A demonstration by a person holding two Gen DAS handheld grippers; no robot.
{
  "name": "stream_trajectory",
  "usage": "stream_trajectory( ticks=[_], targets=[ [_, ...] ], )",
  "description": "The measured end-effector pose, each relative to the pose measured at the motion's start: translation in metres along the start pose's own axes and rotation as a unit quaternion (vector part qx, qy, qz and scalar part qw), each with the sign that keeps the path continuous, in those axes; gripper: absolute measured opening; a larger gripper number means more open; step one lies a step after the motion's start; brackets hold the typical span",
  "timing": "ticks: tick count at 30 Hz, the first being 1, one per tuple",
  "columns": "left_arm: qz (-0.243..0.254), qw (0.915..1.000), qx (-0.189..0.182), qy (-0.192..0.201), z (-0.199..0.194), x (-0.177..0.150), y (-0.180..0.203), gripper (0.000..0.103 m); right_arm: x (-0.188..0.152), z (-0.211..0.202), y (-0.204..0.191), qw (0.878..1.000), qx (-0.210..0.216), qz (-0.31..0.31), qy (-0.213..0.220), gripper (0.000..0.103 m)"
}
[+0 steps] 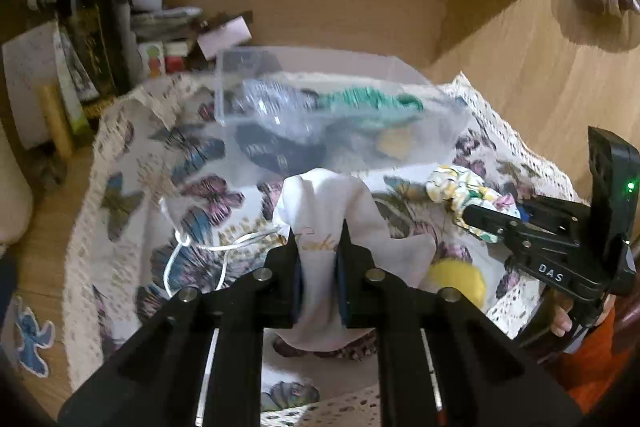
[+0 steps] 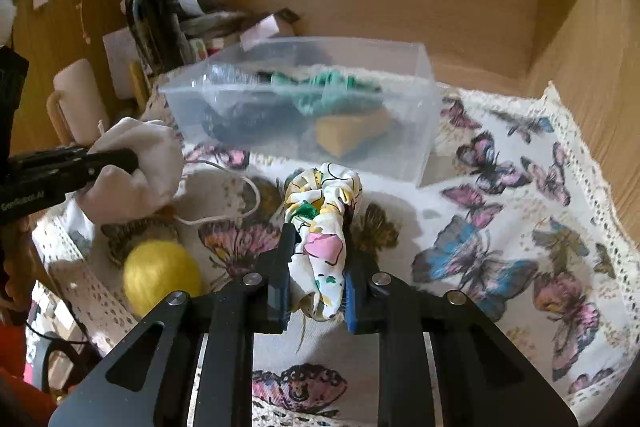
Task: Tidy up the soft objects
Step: 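Grasp the floral scrunchie with the right gripper while the left gripper grasps the white cloth bag, then drop the white bag into the clear box with the left gripper while the right gripper drops the scrunchie in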
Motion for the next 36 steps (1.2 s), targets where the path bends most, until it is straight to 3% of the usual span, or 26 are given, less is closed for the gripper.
stream_trajectory(
  ticks=[17, 28, 36],
  targets=[
    [0.014, 0.993, 0.0, 0.117, -0.043, 0.085, 0.022, 0.013, 0.098, -0.042, 0.007, 0.992, -0.022, -0.014, 0.127, 0.017],
    [0.018, 0.9908, 0.019, 0.133, -0.023, 0.127, 0.027, 0.013, 0.145, -0.039, 0.018, 0.988, -0.034, -0.028, 0.15, 0.018],
    [0.005, 0.9945, 0.03, 0.1, 0.023, 0.143, 0.02, 0.013, 0.154, -0.002, 0.027, 0.992, -0.043, -0.033, 0.115, 0.018]
  ],
)
Point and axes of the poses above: each gripper's, at about its wrist camera, not at the fingertips, and z roughly the way its jaws point, y to its right, x to its top, the point moved 10 cm from there along z, roughly the way its jaws point, and after that the axes turned 8 degrees about -z, right-handed, at the moved point
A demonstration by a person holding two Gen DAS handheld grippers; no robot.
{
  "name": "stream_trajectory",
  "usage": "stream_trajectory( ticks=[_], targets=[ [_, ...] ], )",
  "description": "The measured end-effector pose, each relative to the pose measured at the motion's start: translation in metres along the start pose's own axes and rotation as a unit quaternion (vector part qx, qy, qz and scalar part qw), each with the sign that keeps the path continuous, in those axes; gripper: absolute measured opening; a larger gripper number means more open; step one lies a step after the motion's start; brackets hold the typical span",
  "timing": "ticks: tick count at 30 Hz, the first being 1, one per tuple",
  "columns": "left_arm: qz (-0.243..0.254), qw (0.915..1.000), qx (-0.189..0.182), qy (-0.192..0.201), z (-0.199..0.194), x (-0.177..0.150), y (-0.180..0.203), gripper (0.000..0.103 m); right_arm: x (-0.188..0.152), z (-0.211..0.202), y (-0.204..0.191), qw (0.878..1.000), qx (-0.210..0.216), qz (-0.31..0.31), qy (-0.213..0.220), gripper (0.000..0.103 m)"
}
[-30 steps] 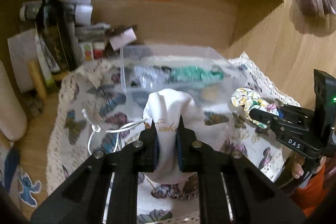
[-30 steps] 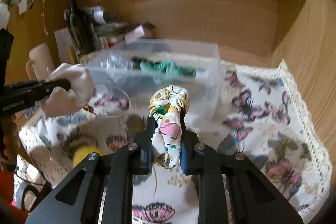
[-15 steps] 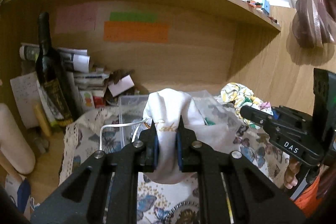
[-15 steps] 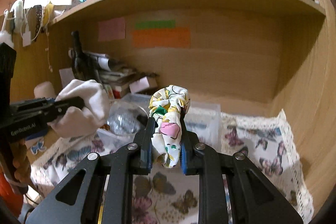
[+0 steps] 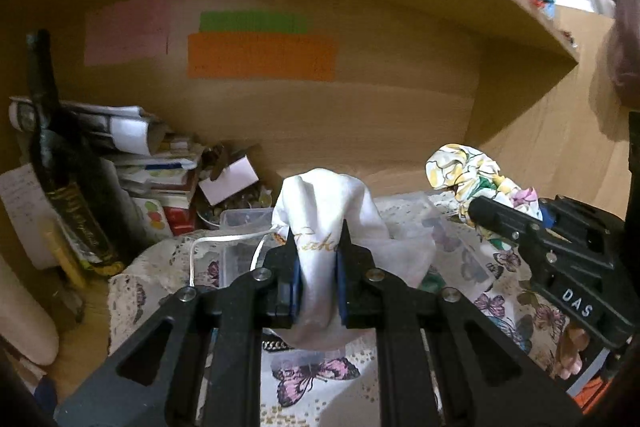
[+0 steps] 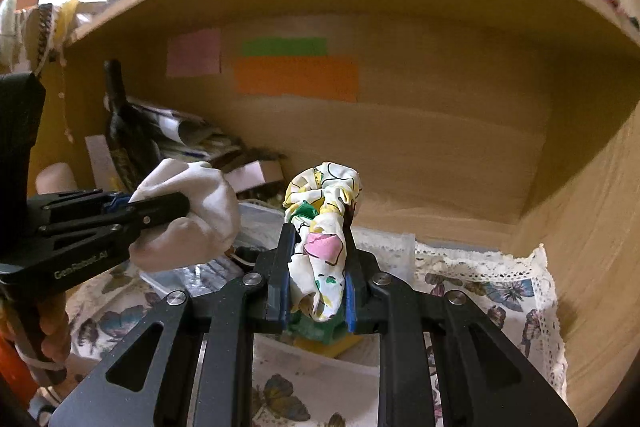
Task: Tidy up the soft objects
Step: 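Drop the white bag into the clear box with the left gripper while the right gripper drops the scrunchie in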
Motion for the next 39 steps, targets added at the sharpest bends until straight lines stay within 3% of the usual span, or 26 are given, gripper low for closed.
stream_trajectory(
  ticks=[13, 21, 22, 27, 39],
  targets=[
    [-0.009, 0.9949, 0.007, -0.1, 0.074, -0.035, -0.011, 0.013, -0.053, 0.077, 0.008, 0.994, 0.009, 0.01, -0.113, 0.018],
    [-0.003, 0.9935, 0.011, -0.113, 0.08, -0.046, -0.013, 0.016, -0.067, 0.094, 0.007, 0.99, 0.002, 0.005, -0.139, 0.022],
    [-0.002, 0.9934, 0.011, -0.114, 0.079, -0.046, -0.013, 0.02, -0.067, 0.094, 0.008, 0.99, 0.002, 0.004, -0.141, 0.024],
    [0.0, 0.9942, 0.016, -0.107, 0.073, -0.044, -0.012, 0.046, -0.063, 0.089, 0.011, 0.991, -0.017, -0.004, -0.134, 0.054],
    [0.012, 0.9982, 0.009, -0.058, 0.023, -0.025, -0.004, 0.077, -0.033, 0.045, 0.012, 0.997, -0.031, -0.015, -0.076, 0.07]
  ],
)
Point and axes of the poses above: each gripper's, at about its wrist camera, not at the fingertips, and z roughly the way its jaws point, y to its right, x to its top, the point moved 10 cm from there along z, roughly the way its jaws point, and after that the axes turned 8 degrees about -z, right-handed, at the moved point
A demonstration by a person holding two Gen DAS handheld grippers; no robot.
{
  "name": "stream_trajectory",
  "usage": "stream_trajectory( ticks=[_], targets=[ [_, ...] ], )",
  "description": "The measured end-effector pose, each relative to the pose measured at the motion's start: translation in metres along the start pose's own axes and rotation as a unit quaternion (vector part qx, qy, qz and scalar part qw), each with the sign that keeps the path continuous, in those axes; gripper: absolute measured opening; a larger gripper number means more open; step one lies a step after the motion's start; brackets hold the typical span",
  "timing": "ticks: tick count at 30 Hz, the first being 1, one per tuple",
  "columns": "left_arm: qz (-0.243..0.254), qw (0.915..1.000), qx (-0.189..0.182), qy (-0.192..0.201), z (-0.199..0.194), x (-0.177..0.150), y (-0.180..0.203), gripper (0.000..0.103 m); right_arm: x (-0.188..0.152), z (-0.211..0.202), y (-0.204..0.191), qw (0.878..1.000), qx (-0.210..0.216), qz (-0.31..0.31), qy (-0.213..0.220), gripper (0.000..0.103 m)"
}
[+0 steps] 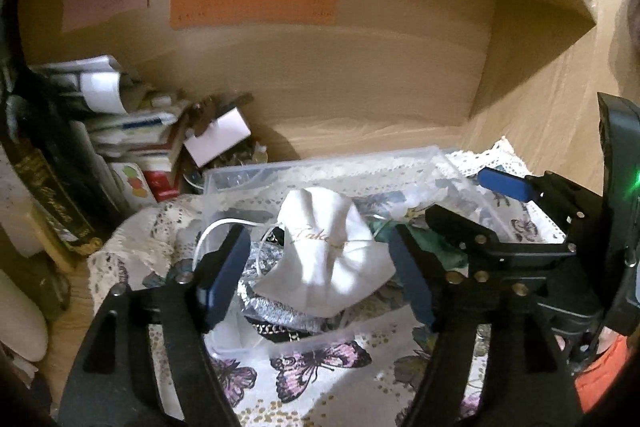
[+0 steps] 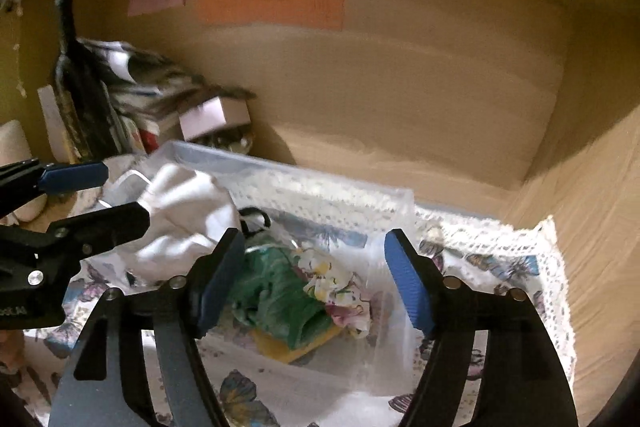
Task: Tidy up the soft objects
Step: 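Drop the white bag into the clear box with the left gripper while the right gripper drops the scrunchie in, then grasp the yellow felt ball with the right gripper while the left gripper grasps the beaded bracelet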
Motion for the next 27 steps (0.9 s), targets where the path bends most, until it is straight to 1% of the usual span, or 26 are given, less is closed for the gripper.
stream_trajectory(
  ticks=[1, 2, 4, 6, 9, 11, 14, 18, 21, 25, 27],
  targets=[
    [0.001, 1.0, -0.001, 0.007, -0.007, 0.001, 0.0, 0.079, 0.002, -0.007, -0.001, 1.0, 0.001, -0.002, 0.007, 0.07],
    [0.001, 0.9999, -0.001, 0.013, -0.013, 0.003, 0.0, 0.085, 0.004, -0.012, -0.002, 1.0, 0.001, -0.004, 0.014, 0.07],
    [0.002, 0.9995, -0.001, 0.032, -0.027, 0.007, 0.0, 0.091, 0.009, -0.026, -0.005, 1.0, 0.001, -0.007, 0.03, 0.071],
    [0.005, 0.9988, 0.001, 0.049, -0.041, 0.008, 0.0, 0.096, 0.011, -0.04, -0.007, 0.999, 0.0, -0.01, 0.044, 0.075],
    [0.021, 0.997, 0.008, 0.075, -0.063, 0.006, 0.002, 0.102, 0.011, -0.063, -0.015, 0.998, 0.009, -0.014, 0.064, 0.076],
    [0.027, 0.9962, 0.012, 0.081, -0.072, 0.001, 0.002, 0.102, 0.01, -0.073, -0.02, 0.997, 0.012, -0.017, 0.073, 0.076],
    [0.032, 0.9963, 0.014, 0.079, -0.081, -0.013, 0.001, 0.102, 0.004, -0.087, -0.029, 0.996, 0.018, -0.018, 0.083, 0.076],
    [0.032, 0.9972, 0.016, 0.066, -0.086, -0.036, -0.004, 0.102, -0.01, -0.097, -0.044, 0.996, 0.028, -0.018, 0.084, 0.076],
    [0.027, 0.9981, 0.015, 0.054, -0.088, -0.051, -0.008, 0.102, -0.025, -0.099, -0.055, 0.996, 0.035, -0.019, 0.076, 0.076],
    [0.02, 0.9991, 0.022, 0.03, -0.086, -0.075, -0.02, 0.102, -0.046, -0.099, -0.066, 0.997, 0.031, -0.026, 0.06, 0.076],
    [0.018, 0.9993, 0.025, 0.021, -0.084, -0.086, -0.025, 0.102, -0.057, -0.097, -0.071, 0.998, 0.037, -0.022, 0.049, 0.076]
  ],
)
Point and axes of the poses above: each gripper's, at about its wrist camera, not at the fingertips, and z roughly the way its jaws point, y to its right, x to its top, the point moved 10 cm from there along z, roughly the way its jaws point, and after that the axes turned 8 degrees about -z, right-handed, at the moved point
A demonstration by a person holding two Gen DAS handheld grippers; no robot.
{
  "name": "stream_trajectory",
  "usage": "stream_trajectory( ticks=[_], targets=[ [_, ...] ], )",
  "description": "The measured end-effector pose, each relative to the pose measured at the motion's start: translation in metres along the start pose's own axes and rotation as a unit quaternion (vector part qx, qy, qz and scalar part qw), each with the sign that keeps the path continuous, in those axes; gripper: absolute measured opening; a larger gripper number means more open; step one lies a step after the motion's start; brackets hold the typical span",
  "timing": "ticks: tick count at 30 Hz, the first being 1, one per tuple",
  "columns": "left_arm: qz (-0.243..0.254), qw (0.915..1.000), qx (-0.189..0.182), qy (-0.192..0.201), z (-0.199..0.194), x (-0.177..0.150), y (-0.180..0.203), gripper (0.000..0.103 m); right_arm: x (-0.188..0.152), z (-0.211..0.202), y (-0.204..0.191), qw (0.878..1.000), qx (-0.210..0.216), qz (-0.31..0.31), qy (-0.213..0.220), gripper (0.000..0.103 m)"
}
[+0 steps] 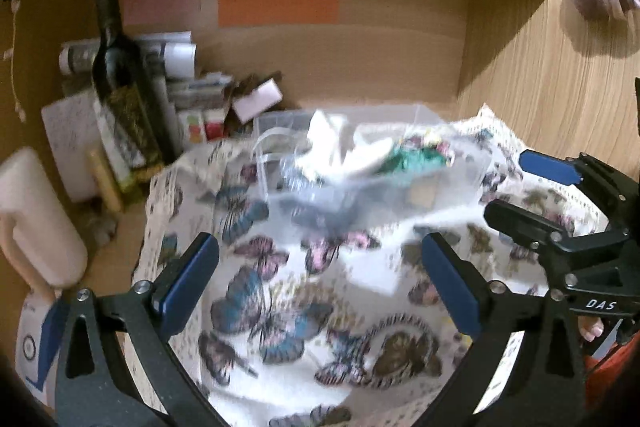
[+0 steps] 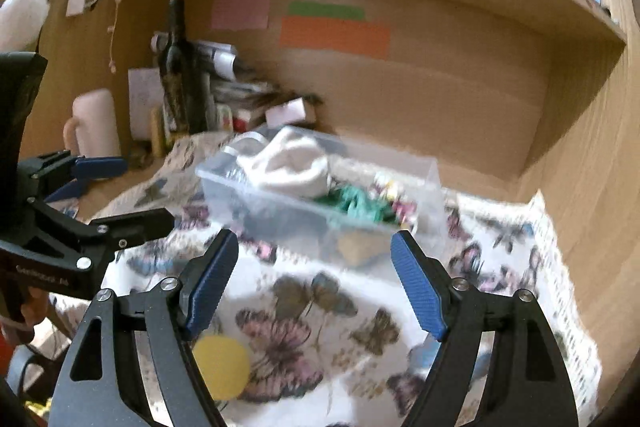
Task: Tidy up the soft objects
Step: 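Grasp the yellow felt ball with the right gripper while the left gripper grasps the beaded bracelet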
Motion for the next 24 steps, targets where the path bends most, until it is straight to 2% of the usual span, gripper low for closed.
stream_trajectory(
  ticks=[3, 4, 6, 10, 14, 16, 18, 19, 21, 23, 24],
  targets=[
    [-0.003, 0.9998, 0.002, -0.019, 0.004, -0.02, -0.006, 0.1, -0.016, 0.005, -0.008, 1.0, 0.018, 0.016, -0.02, 0.076],
    [-0.005, 0.9997, 0.002, -0.025, 0.004, -0.026, -0.006, 0.097, -0.022, 0.007, -0.011, 0.999, 0.026, 0.023, -0.026, 0.076],
    [-0.005, 0.9992, -0.001, -0.038, 0.006, -0.036, -0.006, 0.08, -0.031, 0.01, -0.018, 0.998, 0.044, 0.038, -0.037, 0.076],
    [-0.011, 0.9977, -0.011, -0.065, 0.008, -0.058, -0.005, 0.075, -0.048, 0.014, -0.031, 0.994, 0.071, 0.056, -0.057, 0.076],
    [-0.01, 0.9962, -0.016, -0.085, 0.013, -0.075, -0.002, 0.06, -0.06, 0.016, -0.041, 0.991, 0.093, 0.065, -0.071, 0.075],
    [-0.015, 0.9948, -0.024, -0.098, 0.016, -0.082, 0.0, 0.052, -0.066, 0.017, -0.047, 0.989, 0.108, 0.068, -0.079, 0.068],
    [-0.015, 0.9937, -0.029, -0.107, 0.021, -0.088, 0.002, 0.042, -0.072, 0.021, -0.052, 0.986, 0.12, 0.068, -0.091, 0.056],
    [-0.013, 0.9937, -0.028, -0.108, 0.022, -0.09, 0.003, 0.041, -0.074, 0.022, -0.054, 0.985, 0.123, 0.068, -0.096, 0.053],
    [-0.008, 0.9943, -0.028, -0.102, 0.022, -0.09, 0.006, 0.038, -0.079, 0.024, -0.057, 0.983, 0.135, 0.071, -0.103, 0.04],
    [-0.003, 0.9939, -0.037, -0.104, 0.022, -0.091, 0.011, 0.025, -0.081, 0.025, -0.059, 0.982, 0.14, 0.072, -0.105, 0.034],
    [0.0, 0.9939, -0.039, -0.103, 0.023, -0.091, 0.012, 0.015, -0.08, 0.024, -0.059, 0.982, 0.14, 0.073, -0.103, 0.034]
  ],
)
Point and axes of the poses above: each gripper's, at about its wrist camera, not at the fingertips, and z roughly the way its jaws point, y to its right, x to its top, the point moved 10 cm from there along z, roughly the way its jaws point, and after that the axes turned 8 degrees about -z, right-handed, at the moved point
